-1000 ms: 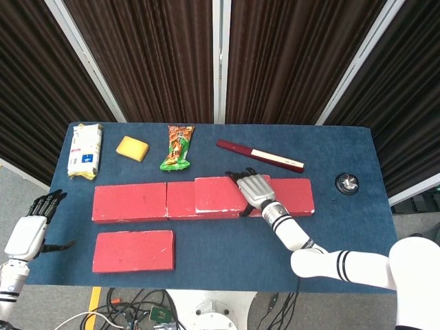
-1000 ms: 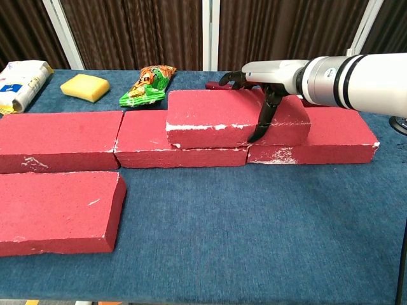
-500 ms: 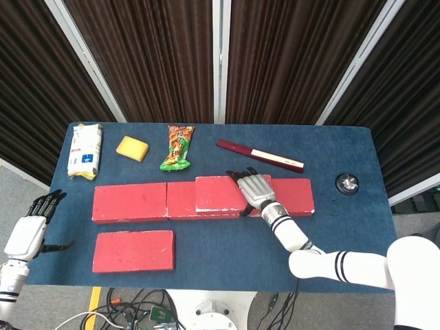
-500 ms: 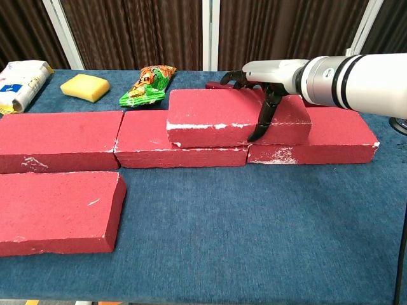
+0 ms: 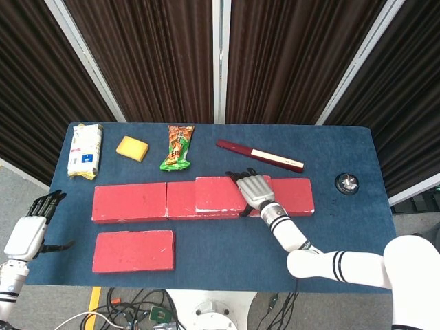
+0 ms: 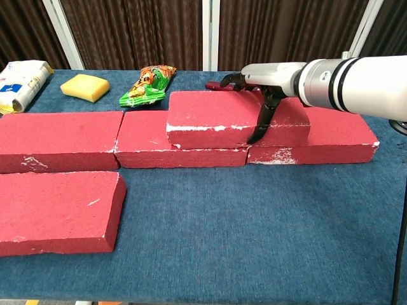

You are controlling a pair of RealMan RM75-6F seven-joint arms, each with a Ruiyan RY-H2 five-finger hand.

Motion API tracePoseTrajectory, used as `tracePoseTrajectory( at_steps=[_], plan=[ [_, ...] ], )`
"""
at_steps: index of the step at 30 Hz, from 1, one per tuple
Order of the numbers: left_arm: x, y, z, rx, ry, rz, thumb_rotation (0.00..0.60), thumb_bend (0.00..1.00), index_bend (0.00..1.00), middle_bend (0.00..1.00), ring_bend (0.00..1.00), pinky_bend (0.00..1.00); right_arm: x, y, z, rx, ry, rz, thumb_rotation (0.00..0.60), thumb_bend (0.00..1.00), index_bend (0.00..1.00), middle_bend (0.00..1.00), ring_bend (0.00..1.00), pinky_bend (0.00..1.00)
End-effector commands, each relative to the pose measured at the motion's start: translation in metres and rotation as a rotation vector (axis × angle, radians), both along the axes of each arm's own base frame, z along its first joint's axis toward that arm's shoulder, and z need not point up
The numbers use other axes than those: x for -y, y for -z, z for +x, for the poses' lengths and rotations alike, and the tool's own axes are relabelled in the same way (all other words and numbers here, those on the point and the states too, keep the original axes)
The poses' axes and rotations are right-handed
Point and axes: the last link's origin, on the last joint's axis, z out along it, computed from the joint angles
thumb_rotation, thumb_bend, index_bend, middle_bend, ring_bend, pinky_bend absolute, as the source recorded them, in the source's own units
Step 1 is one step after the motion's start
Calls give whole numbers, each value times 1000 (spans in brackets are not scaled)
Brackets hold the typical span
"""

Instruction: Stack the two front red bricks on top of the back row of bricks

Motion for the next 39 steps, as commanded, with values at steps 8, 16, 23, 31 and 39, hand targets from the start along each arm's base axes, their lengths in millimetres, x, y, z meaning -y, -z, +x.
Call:
tracePoseTrajectory(
  at_steps=[8,16,23,31,39],
  plan=[
    [1,-1,-1,2,1,4,600,0,0,0,0,0,-1,1,-1,-5,9,12,600,0,0,80,3,0],
    [0,-1,-1,1,0,2,600,0,0,0,0,0,0,2,-1,-7,10,16,600,0,0,0,0,0],
    [0,0,-1,1,0,1,600,0,0,0,0,0,0,1,-2,-13,2,17,600,0,0,0,0,0],
    [0,-1,0,-1,5,3,600,0,0,0,0,0,-2,-9,1,-6,-46,9,600,0,0,0,0,0],
    [-2,-1,4,-6,12,5,600,0,0,0,0,0,-3,-27,5,77,-53,-49,600,0,0,0,0,0]
  ],
)
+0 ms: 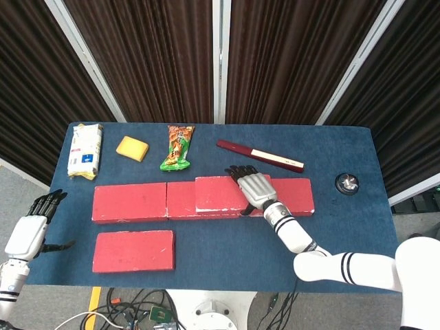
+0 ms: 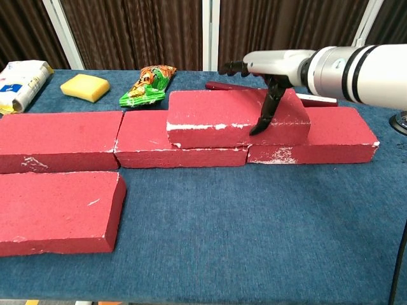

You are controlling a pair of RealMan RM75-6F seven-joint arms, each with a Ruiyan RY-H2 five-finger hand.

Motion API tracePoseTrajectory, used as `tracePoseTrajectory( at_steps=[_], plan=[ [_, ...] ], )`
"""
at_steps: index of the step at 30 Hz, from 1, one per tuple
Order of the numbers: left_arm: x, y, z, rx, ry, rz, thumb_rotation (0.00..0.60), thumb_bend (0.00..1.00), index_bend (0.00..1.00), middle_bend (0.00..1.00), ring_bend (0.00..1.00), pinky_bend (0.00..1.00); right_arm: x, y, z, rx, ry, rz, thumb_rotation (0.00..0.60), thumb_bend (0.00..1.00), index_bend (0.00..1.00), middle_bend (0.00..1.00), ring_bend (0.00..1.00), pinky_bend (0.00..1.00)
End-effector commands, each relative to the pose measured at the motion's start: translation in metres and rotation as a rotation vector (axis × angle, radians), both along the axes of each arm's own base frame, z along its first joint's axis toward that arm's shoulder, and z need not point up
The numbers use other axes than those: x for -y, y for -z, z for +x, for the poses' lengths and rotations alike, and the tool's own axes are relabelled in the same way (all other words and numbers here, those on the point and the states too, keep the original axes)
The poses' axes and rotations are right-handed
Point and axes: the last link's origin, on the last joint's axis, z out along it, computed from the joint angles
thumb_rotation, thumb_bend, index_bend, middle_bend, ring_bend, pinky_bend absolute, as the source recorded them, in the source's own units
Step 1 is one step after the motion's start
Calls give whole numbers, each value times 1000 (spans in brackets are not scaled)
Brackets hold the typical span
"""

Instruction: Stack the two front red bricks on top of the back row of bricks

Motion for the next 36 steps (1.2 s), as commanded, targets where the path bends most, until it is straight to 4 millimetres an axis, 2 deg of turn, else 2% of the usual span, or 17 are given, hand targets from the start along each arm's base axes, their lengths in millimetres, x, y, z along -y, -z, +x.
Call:
tracePoseTrajectory(
  at_steps=[1,5,10,16,20,27,31,36],
  plan=[
    [0,-1,2,-4,3,1,600,0,0,0,0,0,-1,-11,2,32,-7,-24,600,0,0,0,0,0],
    [2,0,5,-20,10,-10,600,0,0,0,0,0,-7,-40,5,98,-40,-86,600,0,0,0,0,0],
    [8,4,11,-35,20,-33,600,0,0,0,0,0,-21,-79,-1,155,-62,-145,600,0,0,0,0,0],
    [21,20,26,-53,50,-121,600,0,0,0,0,0,-36,-126,-23,206,-53,-246,600,0,0,0,0,0],
    [27,34,36,-53,62,-199,600,0,0,0,0,0,-41,-154,-46,234,-22,-313,600,0,0,0,0,0],
    [35,52,58,-40,75,-284,600,0,0,0,0,0,-44,-177,-80,259,37,-347,600,0,0,0,0,0],
    [41,58,70,-36,70,-331,600,0,0,0,0,0,-45,-180,-89,274,41,-347,600,0,0,0,0,0],
    [41,75,82,-31,57,-364,600,0,0,0,0,0,-45,-180,-94,287,37,-343,600,0,0,0,0,0]
  ],
)
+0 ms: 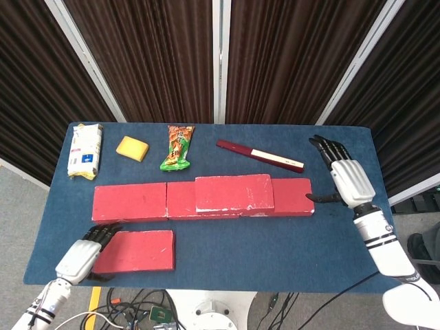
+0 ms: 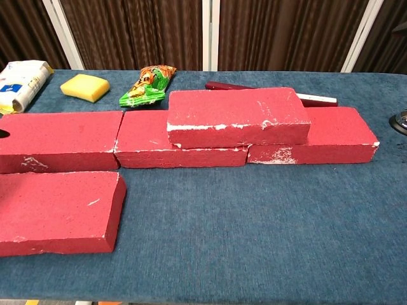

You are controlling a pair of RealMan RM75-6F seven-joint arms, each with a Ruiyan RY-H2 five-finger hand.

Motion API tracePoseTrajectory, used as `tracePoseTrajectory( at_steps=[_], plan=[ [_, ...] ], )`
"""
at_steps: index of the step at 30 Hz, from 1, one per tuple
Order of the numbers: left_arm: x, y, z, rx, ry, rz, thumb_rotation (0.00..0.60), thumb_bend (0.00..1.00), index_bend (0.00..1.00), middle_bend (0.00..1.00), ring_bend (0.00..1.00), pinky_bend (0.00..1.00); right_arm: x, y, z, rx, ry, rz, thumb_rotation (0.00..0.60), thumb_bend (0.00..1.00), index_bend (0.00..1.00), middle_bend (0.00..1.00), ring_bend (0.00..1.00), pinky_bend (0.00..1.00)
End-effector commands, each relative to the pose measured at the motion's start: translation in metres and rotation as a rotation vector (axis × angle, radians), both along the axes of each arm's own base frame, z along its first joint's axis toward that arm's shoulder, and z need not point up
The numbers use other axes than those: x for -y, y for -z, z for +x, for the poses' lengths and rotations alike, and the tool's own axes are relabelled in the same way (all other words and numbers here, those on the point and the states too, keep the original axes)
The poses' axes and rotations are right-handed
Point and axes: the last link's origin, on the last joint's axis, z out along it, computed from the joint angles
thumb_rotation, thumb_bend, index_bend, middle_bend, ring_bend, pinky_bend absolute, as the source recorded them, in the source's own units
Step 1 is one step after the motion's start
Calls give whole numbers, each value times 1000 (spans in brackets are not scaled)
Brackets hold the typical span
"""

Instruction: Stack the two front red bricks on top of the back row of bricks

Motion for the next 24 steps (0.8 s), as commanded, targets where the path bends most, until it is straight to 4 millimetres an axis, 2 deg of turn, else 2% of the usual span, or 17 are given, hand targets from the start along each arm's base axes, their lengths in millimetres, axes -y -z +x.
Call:
tracePoseTrajectory(
  at_steps=[1,9,14,24],
  plan=[
    [-1,16,10,-11,-4,-28,600,0,0,0,0,0,1,1,-3,0,-1,3,600,0,0,0,0,0],
    [-14,47,30,-34,30,-41,600,0,0,0,0,0,1,0,-7,22,-1,1,600,0,0,0,0,0],
    [-20,59,31,-54,9,-69,600,0,0,0,0,0,0,-2,-11,27,8,-5,600,0,0,0,0,0],
    [-24,67,24,-72,-40,-90,600,0,0,0,0,0,2,-3,-17,28,22,0,600,0,0,0,0,0]
  ],
)
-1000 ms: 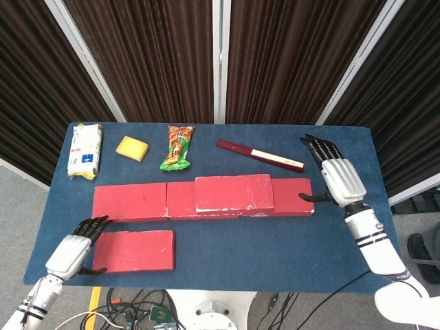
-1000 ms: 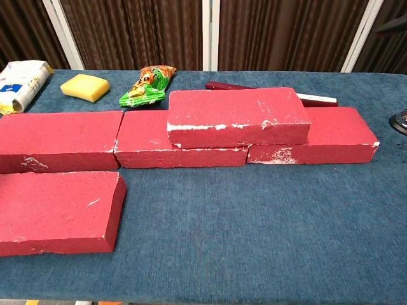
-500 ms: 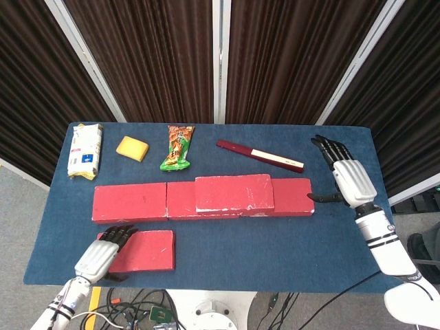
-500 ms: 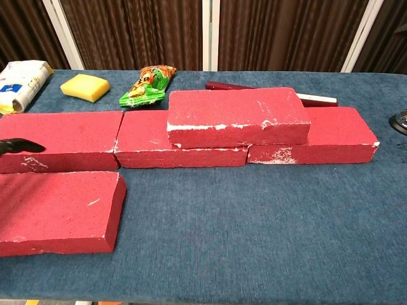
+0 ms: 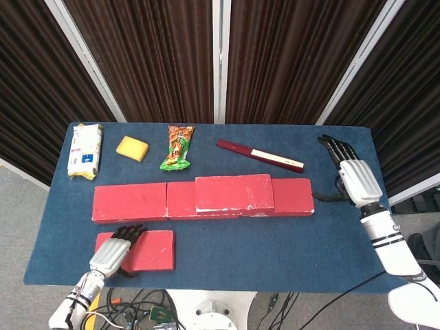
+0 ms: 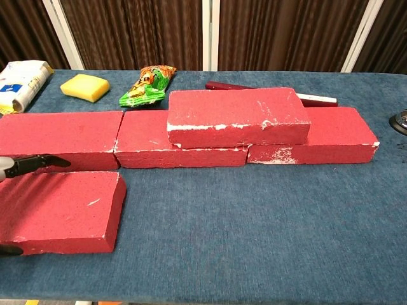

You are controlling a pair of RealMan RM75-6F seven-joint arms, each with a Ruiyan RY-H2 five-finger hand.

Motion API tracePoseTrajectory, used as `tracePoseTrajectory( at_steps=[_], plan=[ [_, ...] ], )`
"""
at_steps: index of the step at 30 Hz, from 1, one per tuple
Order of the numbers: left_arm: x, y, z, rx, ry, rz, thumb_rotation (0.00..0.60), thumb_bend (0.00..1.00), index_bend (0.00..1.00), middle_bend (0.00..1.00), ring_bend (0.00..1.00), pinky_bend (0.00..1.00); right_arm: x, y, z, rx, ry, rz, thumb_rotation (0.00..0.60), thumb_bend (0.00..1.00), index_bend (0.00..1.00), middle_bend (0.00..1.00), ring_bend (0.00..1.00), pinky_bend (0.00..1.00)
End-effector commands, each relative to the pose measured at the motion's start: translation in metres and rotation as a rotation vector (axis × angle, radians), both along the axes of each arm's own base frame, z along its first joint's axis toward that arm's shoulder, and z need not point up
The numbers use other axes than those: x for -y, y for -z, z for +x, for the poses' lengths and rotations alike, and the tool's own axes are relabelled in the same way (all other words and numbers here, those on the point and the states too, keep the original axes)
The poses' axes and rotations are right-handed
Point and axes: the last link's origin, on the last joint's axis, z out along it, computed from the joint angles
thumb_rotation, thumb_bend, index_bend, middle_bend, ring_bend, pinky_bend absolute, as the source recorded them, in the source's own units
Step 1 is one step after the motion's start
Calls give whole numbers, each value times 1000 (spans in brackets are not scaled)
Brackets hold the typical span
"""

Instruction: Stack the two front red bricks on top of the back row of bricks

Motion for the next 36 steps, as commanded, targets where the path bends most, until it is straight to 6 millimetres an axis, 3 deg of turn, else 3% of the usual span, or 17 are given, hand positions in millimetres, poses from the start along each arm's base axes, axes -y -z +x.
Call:
tracePoseTrajectory(
  at_steps=[1,16,24,27,32,36],
  plan=[
    [-3,2,-1,-4,-9,-5,600,0,0,0,0,0,1,1,-1,-5,1,5,600,0,0,0,0,0],
    [-7,9,-7,-93,-10,-42,600,0,0,8,0,0,-1,6,-7,1,10,19,600,0,0,0,0,0],
    [-10,8,-4,-105,-3,-14,600,35,0,221,33,37,-2,7,-9,5,15,23,600,0,0,0,0,0],
    [-10,7,-2,-104,4,-10,600,52,0,241,59,50,-1,7,-11,8,22,27,600,0,0,0,0,0],
    [-7,0,3,-86,12,2,600,70,0,241,81,77,-1,7,-12,11,23,24,600,0,0,0,0,0],
    [-4,-17,14,-68,49,42,600,70,0,236,81,78,-2,4,-12,11,23,16,600,0,0,0,0,0]
  ],
)
